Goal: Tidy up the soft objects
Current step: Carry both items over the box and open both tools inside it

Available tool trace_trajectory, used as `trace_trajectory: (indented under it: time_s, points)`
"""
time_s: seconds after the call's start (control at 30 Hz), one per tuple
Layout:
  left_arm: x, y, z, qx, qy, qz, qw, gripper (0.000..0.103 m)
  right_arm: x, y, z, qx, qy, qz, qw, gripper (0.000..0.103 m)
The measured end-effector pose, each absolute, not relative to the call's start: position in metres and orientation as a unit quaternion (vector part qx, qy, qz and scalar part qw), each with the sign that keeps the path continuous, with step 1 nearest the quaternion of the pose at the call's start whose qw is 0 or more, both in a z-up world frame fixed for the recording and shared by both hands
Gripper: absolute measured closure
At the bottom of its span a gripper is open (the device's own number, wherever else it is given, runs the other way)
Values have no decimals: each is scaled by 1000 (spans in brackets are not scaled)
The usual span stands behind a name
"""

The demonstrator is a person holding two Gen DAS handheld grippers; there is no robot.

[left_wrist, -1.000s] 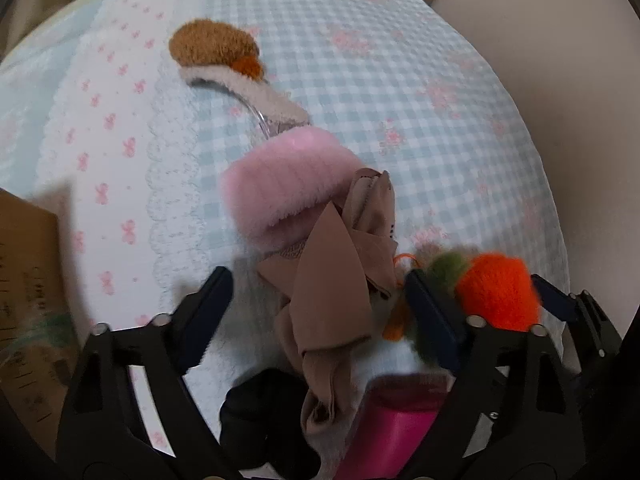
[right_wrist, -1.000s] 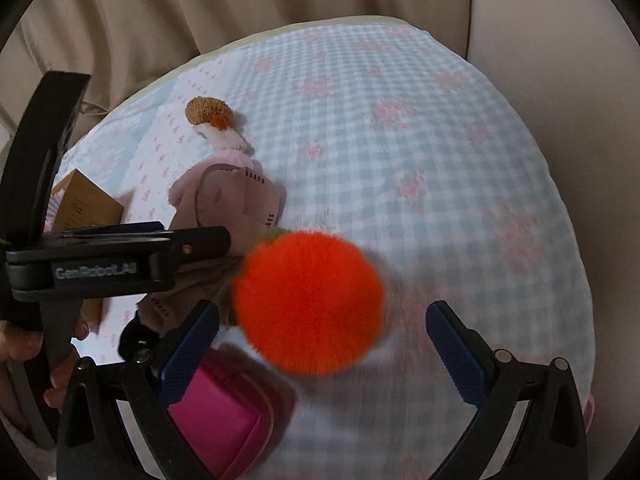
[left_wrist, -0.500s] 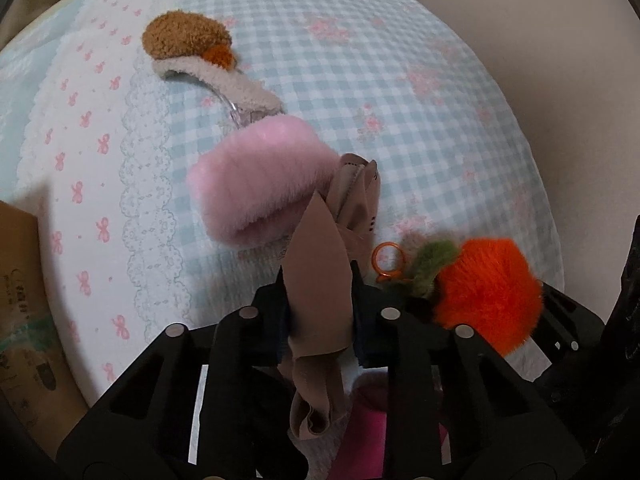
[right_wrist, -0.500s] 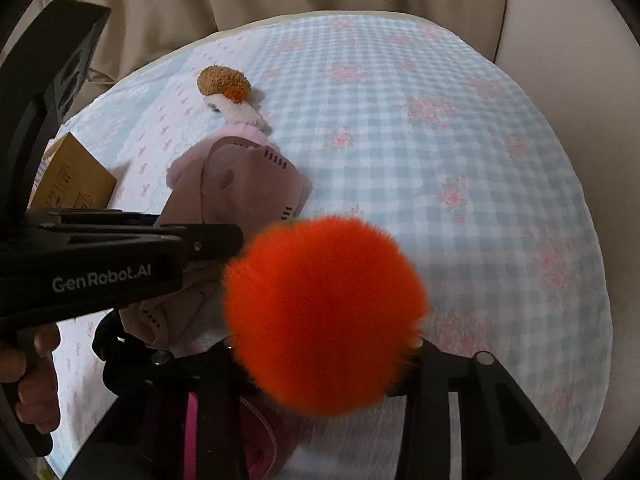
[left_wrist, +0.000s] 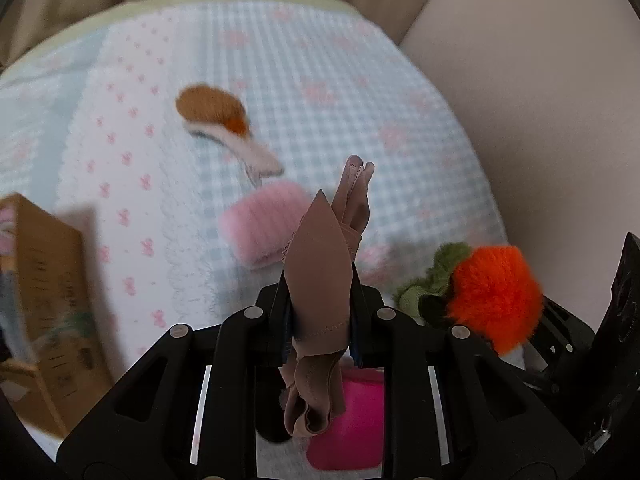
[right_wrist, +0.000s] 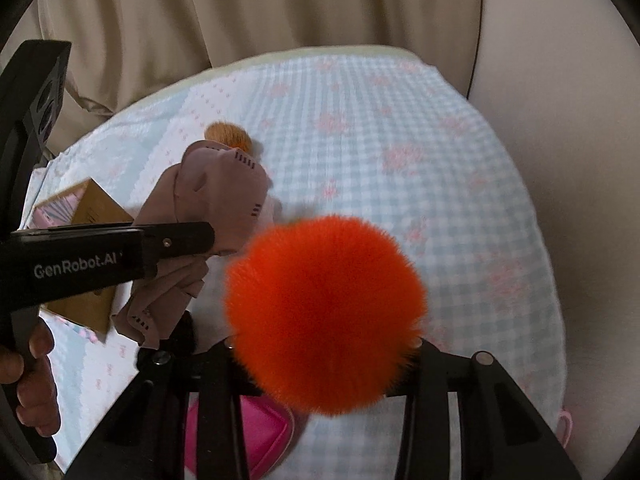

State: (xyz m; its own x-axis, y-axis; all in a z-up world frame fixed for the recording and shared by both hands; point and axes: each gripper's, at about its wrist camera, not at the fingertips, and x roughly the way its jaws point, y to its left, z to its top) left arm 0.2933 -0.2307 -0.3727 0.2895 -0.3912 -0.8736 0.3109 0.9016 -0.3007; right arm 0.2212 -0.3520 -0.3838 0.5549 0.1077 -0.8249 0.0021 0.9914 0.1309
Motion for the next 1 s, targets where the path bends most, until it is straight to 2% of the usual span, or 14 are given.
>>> trace_trajectory:
  time_s: [0.37,0.67,1.0]
  points:
    - [264,-193,-255,-63,503,-209,837,85,193,-342,-277,53,426,23,903,68]
    - [231,-133,-175,-81,467,-180,862,85,177,-312,-201,56,409,32,910,68]
    - [217,-33,-138,-92,445,-139,880,85,177,-226,-152,44,399,61,914,68]
